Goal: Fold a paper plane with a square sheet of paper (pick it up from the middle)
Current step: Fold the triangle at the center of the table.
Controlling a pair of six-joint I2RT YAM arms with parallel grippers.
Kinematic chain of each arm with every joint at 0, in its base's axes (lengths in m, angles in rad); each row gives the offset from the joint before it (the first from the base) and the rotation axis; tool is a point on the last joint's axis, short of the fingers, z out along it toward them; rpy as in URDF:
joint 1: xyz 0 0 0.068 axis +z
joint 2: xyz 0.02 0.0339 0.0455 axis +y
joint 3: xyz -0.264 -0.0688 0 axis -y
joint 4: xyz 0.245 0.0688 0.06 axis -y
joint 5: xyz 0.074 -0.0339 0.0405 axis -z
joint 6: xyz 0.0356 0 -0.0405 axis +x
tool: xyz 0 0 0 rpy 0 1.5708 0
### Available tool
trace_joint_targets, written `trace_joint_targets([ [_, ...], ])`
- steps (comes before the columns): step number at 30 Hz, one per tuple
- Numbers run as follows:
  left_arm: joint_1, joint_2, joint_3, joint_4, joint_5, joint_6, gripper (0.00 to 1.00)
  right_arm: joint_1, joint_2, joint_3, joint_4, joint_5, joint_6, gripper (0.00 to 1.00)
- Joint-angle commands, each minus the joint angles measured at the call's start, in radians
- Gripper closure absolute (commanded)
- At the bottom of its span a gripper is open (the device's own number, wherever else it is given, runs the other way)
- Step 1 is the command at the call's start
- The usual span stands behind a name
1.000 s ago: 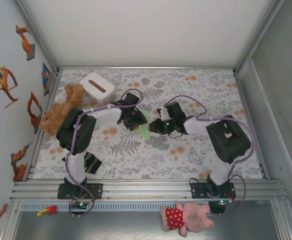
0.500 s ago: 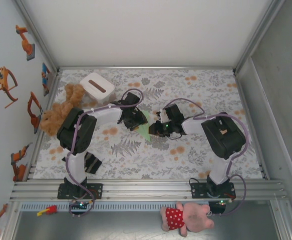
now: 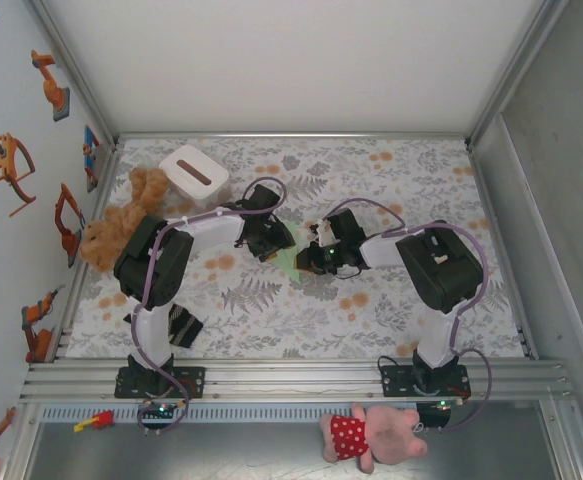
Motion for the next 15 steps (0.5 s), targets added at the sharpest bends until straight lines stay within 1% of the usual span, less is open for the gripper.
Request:
trace_joint_targets([
  [1, -0.029, 0.184, -0.102, -0.154, -0.043, 0.019, 0.49, -0.001, 0.029, -0.009, 0.011, -0.001, 0.01, 0.88],
  [8, -0.029, 0.132, -0.06, -0.172, -0.032, 0.035, 0.49, -0.003, 0.038, -0.008, -0.064, 0.035, -0.013, 0.91],
  [15, -0.022, -0.019, 0.106, -0.173, -0.013, 0.103, 0.47, -0.003, 0.045, 0.003, -0.128, 0.052, -0.043, 0.92],
])
